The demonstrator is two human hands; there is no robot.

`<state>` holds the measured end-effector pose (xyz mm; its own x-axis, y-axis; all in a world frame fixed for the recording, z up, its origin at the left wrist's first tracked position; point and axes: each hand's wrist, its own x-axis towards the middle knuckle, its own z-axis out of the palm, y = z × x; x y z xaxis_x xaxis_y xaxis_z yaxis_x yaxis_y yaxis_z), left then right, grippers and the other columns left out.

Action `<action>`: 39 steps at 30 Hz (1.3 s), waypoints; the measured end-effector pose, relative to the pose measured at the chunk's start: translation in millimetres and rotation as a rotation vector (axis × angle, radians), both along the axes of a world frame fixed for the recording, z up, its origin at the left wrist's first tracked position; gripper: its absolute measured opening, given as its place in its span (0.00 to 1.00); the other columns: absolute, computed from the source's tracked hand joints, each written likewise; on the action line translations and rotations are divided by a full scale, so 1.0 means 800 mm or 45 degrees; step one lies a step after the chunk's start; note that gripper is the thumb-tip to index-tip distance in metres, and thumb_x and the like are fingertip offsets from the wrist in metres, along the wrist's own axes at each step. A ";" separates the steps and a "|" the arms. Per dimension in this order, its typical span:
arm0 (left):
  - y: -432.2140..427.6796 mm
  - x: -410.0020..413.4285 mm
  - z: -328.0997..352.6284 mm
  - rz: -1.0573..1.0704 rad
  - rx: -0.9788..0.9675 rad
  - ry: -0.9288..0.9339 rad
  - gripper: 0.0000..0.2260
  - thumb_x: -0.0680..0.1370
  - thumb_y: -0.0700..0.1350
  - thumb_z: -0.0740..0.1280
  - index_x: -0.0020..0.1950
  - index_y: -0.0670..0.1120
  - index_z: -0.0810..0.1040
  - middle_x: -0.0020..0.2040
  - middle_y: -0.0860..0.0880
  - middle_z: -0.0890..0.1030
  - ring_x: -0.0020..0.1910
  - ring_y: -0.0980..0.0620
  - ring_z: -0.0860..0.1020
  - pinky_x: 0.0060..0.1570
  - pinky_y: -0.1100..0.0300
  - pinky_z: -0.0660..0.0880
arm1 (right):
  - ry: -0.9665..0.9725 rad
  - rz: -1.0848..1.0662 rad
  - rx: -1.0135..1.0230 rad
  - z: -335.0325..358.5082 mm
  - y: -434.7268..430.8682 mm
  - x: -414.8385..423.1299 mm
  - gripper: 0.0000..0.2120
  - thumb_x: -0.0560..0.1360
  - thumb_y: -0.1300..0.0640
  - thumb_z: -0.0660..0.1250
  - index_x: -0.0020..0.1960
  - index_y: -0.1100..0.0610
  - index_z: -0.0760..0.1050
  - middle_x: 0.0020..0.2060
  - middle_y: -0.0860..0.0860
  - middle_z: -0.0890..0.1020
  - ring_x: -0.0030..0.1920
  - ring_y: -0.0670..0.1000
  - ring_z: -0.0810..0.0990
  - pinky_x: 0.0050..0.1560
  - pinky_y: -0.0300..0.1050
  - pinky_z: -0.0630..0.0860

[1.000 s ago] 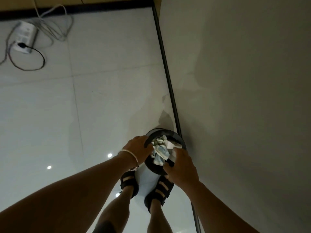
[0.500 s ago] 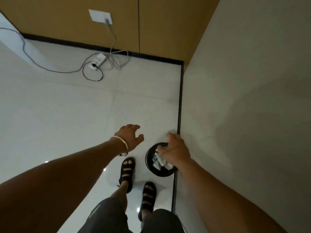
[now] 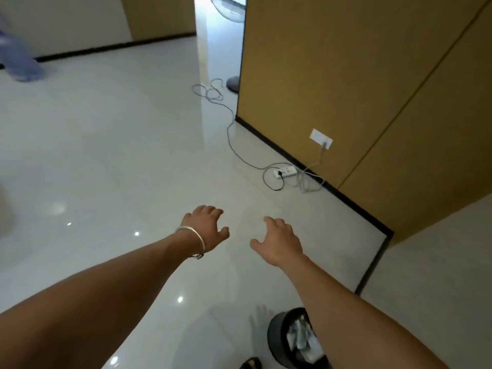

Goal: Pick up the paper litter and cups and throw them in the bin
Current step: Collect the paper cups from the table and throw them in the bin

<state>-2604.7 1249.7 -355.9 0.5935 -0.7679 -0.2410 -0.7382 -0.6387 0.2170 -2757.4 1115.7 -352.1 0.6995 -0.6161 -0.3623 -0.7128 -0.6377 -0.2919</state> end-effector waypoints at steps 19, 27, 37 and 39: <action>0.800 0.216 0.067 1.309 0.088 -0.151 0.28 0.76 0.62 0.55 0.73 0.53 0.62 0.74 0.51 0.62 0.74 0.49 0.57 0.69 0.42 0.57 | -0.155 1.333 -0.120 0.071 0.709 0.436 0.37 0.73 0.34 0.60 0.77 0.49 0.57 0.75 0.52 0.61 0.73 0.55 0.59 0.68 0.54 0.62; 0.997 0.250 0.054 1.775 0.111 -0.062 0.28 0.76 0.62 0.55 0.74 0.52 0.62 0.75 0.51 0.61 0.74 0.49 0.55 0.68 0.43 0.55 | -0.183 1.773 -0.117 0.054 0.929 0.567 0.37 0.73 0.33 0.59 0.77 0.50 0.57 0.74 0.52 0.62 0.73 0.56 0.60 0.69 0.56 0.63; 1.202 0.276 0.061 2.214 0.119 -0.056 0.28 0.77 0.62 0.55 0.74 0.52 0.61 0.76 0.51 0.59 0.75 0.50 0.54 0.70 0.43 0.53 | -0.199 2.195 -0.110 0.070 1.180 0.677 0.37 0.74 0.33 0.59 0.76 0.51 0.57 0.73 0.52 0.63 0.72 0.56 0.60 0.68 0.56 0.63; 1.250 0.282 0.057 2.275 0.087 -0.079 0.28 0.77 0.62 0.55 0.74 0.52 0.61 0.76 0.51 0.59 0.75 0.50 0.54 0.70 0.43 0.53 | -0.195 2.258 -0.121 0.062 1.245 0.683 0.37 0.73 0.33 0.59 0.76 0.50 0.57 0.74 0.52 0.62 0.73 0.56 0.60 0.69 0.56 0.62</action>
<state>-2379.2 2249.8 -310.3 0.6193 0.7621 -0.1888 0.7851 -0.5983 0.1599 -2210.9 2112.1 -302.8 0.5050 0.8266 -0.2483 0.8072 -0.5542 -0.2032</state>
